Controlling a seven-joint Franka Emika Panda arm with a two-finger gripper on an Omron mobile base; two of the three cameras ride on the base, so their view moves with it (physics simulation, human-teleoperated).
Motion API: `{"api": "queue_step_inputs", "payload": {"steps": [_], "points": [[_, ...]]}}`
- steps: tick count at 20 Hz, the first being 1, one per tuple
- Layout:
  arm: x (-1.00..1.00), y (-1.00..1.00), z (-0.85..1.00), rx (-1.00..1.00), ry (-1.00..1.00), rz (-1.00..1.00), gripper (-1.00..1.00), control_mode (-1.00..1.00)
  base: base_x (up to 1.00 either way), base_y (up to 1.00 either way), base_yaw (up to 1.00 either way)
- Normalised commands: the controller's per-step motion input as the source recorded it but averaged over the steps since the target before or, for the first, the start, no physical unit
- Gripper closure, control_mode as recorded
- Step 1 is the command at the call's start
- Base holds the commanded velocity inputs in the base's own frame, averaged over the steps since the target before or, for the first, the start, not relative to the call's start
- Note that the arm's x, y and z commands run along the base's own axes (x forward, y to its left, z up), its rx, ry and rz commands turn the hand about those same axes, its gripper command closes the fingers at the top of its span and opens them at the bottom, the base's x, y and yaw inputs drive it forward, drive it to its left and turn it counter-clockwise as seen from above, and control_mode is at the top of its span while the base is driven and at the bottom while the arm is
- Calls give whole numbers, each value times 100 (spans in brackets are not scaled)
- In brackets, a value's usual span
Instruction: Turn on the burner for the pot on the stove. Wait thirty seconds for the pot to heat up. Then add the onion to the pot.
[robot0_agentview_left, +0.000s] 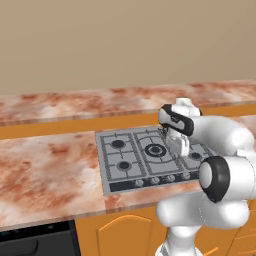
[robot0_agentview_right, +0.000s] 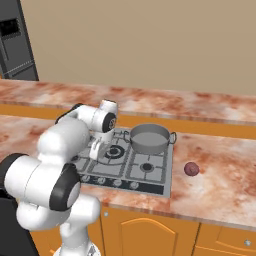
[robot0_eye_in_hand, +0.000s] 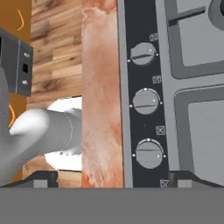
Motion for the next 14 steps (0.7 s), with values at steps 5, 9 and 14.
{"api": "queue_step_inputs", "payload": {"steps": [5,9,14], "points": [[0,9,100,0,12,-5,-100,-100,0,0,0],[0,0,99,0,8,-5,-100,-100,0,0,0],[-2,-23,27,0,1,-37,-100,-100,0,0,0]]}}
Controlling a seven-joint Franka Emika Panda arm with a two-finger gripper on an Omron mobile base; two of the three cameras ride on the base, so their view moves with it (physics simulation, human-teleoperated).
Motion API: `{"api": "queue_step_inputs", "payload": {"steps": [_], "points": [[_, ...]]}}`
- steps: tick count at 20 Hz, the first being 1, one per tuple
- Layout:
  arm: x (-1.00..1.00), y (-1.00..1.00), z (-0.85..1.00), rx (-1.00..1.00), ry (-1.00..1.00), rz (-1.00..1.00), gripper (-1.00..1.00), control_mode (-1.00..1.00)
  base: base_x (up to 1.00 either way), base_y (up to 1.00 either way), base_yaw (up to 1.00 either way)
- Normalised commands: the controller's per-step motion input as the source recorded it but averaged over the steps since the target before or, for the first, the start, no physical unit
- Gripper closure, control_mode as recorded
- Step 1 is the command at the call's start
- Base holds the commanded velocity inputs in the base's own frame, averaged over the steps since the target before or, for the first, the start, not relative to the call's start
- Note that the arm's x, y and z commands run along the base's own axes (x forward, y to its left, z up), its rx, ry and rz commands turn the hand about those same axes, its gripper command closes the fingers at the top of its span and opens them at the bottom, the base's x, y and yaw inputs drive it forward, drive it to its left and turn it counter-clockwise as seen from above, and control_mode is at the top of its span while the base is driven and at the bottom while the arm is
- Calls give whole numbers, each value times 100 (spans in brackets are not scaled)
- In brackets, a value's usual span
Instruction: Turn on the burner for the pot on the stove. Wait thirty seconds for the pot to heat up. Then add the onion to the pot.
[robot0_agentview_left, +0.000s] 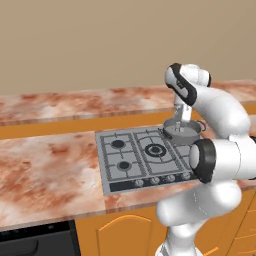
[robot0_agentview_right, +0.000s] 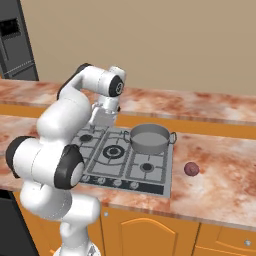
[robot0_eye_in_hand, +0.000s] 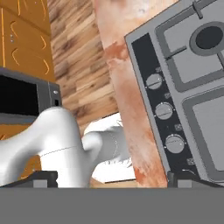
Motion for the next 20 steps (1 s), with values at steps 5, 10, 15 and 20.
{"api": "queue_step_inputs", "payload": {"steps": [5,10,15,20], "points": [[-4,-57,-18,-3,-8,-65,-100,-100,0,0,0],[-15,-30,-15,-19,-41,-56,-100,-100,0,0,0],[-1,-13,0,-36,-33,-43,-100,-100,0,0,0],[7,-30,0,-24,-4,-34,-100,-100,0,0,0]]}}
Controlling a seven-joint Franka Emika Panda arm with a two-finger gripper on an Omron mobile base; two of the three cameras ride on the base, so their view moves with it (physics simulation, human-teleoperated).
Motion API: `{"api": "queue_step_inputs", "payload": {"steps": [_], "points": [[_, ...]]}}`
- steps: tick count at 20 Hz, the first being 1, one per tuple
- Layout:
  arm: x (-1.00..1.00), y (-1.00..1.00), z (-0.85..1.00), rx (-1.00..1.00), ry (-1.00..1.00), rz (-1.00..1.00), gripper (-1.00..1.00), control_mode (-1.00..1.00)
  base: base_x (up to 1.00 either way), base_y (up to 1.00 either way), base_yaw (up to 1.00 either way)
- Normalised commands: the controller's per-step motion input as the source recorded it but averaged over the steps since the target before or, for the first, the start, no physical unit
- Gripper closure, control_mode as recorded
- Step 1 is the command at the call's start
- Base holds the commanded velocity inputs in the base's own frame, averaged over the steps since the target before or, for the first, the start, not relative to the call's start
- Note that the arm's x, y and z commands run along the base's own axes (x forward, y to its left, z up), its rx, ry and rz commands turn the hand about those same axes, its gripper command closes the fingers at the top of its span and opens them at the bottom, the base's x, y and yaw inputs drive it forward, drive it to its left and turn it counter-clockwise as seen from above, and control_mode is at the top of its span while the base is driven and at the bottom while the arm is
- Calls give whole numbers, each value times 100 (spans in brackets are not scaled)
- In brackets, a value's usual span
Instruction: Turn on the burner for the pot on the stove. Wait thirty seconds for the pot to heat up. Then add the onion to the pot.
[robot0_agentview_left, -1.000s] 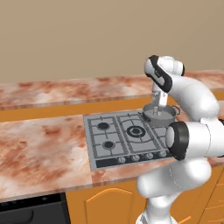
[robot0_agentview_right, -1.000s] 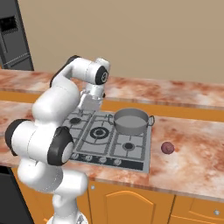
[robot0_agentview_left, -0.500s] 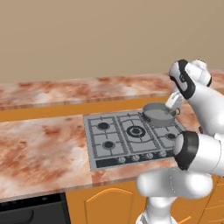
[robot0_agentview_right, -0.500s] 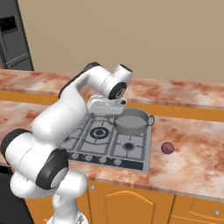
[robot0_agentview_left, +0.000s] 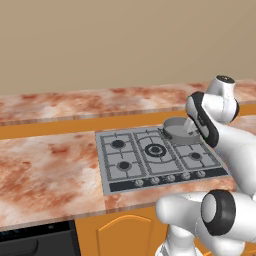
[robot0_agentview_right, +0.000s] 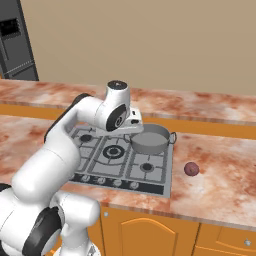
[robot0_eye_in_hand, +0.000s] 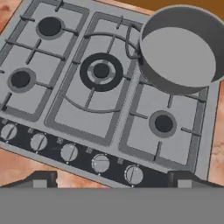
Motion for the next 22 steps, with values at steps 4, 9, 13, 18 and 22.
{"api": "queue_step_inputs", "payload": {"steps": [4,9,13,18,22], "points": [[19,-50,0,-12,1,-29,-100,-100,0,0,0],[29,-72,0,-1,4,-23,-100,-100,0,0,0],[24,-89,0,2,10,-18,-100,-100,0,0,0],[13,-93,-1,5,10,-14,-100,-100,0,0,0],[5,-83,-7,7,6,-9,-100,-100,0,0,0]]}}
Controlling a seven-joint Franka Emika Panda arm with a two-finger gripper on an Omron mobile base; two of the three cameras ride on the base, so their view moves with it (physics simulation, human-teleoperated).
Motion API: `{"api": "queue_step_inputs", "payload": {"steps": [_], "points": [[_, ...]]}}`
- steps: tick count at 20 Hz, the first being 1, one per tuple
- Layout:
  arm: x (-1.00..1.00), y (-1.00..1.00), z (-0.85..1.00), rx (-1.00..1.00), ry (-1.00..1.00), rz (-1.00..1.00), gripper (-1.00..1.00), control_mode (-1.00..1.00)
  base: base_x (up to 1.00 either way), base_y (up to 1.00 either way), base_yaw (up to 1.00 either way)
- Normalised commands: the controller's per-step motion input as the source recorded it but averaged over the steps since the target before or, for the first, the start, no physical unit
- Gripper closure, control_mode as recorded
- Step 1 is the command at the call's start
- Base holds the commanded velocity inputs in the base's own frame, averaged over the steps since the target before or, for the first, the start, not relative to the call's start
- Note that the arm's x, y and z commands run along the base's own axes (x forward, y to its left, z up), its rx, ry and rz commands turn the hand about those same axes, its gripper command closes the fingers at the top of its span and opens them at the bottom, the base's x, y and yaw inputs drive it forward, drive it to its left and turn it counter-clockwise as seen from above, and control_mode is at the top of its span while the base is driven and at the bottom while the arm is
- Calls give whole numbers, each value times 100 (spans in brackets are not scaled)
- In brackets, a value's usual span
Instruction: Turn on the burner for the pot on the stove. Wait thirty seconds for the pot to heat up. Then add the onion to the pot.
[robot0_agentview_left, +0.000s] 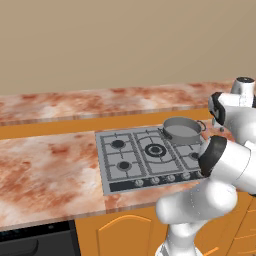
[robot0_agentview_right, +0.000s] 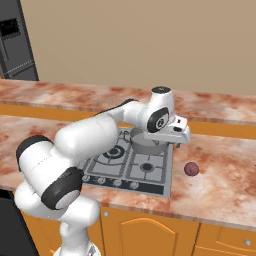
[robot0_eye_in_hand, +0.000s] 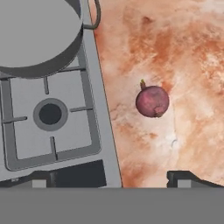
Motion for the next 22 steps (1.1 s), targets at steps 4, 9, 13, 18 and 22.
{"api": "queue_step_inputs", "payload": {"steps": [4,9,13,18,22], "points": [[1,-67,-20,13,2,-1,-100,-100,0,0,0],[0,-60,-33,12,0,0,-100,-100,0,0,0],[7,-33,-36,3,0,0,-100,-100,0,0,0],[22,-4,-32,0,1,0,-100,-100,0,0,0],[23,0,-46,0,3,0,-100,-100,0,0,0]]}}
